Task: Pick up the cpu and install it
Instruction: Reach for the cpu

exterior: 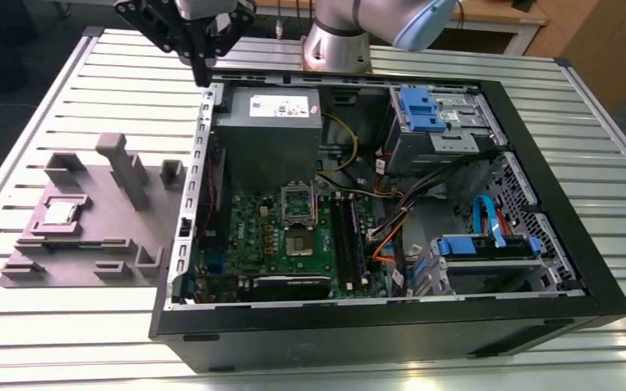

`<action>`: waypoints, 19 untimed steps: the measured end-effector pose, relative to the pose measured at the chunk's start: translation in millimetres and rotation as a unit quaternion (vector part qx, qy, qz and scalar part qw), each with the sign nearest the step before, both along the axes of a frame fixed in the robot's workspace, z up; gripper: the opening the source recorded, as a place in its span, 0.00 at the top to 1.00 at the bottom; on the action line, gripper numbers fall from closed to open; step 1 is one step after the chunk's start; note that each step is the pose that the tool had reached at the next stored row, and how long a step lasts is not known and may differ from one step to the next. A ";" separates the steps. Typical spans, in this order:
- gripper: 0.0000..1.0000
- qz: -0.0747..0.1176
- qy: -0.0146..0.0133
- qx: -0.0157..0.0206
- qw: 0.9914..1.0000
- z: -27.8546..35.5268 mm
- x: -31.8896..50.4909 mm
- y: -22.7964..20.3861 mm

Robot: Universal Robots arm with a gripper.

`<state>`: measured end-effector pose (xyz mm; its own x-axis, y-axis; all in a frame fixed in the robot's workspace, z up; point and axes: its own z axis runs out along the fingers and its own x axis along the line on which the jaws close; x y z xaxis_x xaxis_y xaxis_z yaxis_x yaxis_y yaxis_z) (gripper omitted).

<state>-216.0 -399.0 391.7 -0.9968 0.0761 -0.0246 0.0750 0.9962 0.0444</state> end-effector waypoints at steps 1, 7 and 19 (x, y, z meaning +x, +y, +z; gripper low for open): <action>0.90 0.000 0.000 0.000 1.000 0.0 -2.4 0.0; 0.90 0.000 0.000 0.000 1.000 -0.1 -15.4 0.0; 0.90 0.000 0.000 0.000 1.000 -0.7 -37.9 0.0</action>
<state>-253.8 -398.9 391.0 -0.9968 0.0762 -0.0246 0.0751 0.9962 0.0443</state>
